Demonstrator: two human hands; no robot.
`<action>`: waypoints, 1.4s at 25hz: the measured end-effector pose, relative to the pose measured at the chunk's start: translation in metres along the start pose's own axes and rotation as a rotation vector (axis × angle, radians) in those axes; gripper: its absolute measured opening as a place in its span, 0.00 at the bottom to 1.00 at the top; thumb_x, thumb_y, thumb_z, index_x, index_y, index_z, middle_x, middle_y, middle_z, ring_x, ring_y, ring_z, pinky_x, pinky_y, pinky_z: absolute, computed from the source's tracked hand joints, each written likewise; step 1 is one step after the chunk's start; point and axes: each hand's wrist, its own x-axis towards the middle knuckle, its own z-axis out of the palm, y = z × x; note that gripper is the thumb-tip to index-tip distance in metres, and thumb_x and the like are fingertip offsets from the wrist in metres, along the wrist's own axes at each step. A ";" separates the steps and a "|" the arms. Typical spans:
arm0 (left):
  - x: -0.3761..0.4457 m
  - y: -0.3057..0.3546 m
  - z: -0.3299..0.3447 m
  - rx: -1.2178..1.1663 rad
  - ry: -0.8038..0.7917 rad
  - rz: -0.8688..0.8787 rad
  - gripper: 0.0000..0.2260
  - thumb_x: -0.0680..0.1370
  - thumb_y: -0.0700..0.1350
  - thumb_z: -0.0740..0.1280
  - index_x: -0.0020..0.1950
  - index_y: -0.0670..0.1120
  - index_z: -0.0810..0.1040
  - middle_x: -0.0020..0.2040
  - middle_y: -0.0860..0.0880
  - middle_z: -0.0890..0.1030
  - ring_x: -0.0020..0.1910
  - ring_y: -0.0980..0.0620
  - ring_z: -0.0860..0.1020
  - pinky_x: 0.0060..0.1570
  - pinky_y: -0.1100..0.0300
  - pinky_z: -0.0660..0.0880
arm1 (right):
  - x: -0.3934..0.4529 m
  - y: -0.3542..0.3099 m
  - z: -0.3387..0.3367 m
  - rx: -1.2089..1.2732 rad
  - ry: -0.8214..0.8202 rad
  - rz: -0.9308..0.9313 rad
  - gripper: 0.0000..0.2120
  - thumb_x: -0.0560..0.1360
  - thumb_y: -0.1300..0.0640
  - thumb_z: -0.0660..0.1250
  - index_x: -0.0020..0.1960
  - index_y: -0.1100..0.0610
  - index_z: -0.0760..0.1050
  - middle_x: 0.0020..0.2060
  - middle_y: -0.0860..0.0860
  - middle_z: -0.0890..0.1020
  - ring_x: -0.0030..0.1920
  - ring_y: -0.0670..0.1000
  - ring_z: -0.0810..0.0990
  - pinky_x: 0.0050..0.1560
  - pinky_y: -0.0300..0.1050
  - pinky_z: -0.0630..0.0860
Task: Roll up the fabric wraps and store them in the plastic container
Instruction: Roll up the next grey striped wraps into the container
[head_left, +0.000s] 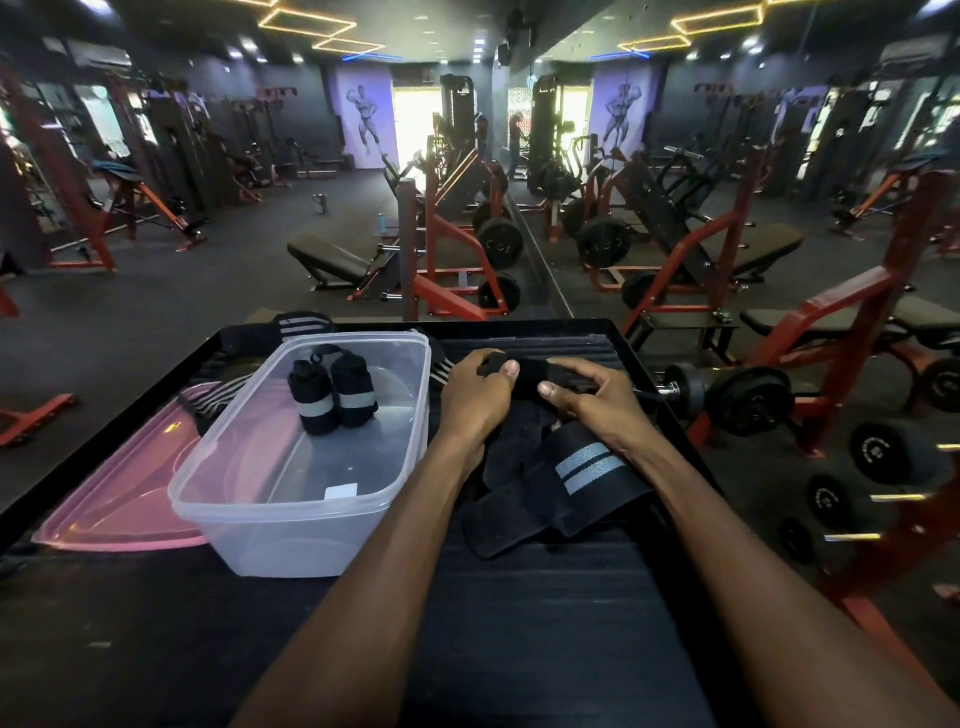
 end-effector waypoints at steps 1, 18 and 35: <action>-0.001 0.001 0.000 -0.031 -0.028 -0.036 0.16 0.71 0.58 0.68 0.55 0.52 0.82 0.51 0.50 0.85 0.52 0.49 0.83 0.57 0.47 0.79 | 0.000 -0.001 0.000 0.017 0.015 -0.015 0.14 0.71 0.68 0.74 0.49 0.51 0.82 0.43 0.52 0.85 0.38 0.47 0.83 0.37 0.40 0.82; -0.004 0.004 0.001 -0.106 -0.041 -0.032 0.13 0.75 0.53 0.72 0.57 0.49 0.81 0.49 0.50 0.84 0.49 0.51 0.83 0.55 0.50 0.80 | 0.001 0.000 0.000 0.090 0.027 -0.078 0.17 0.70 0.71 0.73 0.53 0.54 0.82 0.45 0.51 0.85 0.42 0.45 0.84 0.45 0.40 0.81; -0.004 0.004 0.003 -0.246 -0.106 -0.086 0.12 0.75 0.52 0.72 0.54 0.47 0.78 0.50 0.43 0.85 0.44 0.45 0.84 0.36 0.56 0.78 | 0.001 0.006 0.006 0.158 0.026 -0.068 0.16 0.71 0.73 0.71 0.55 0.59 0.82 0.53 0.64 0.82 0.54 0.67 0.82 0.53 0.66 0.80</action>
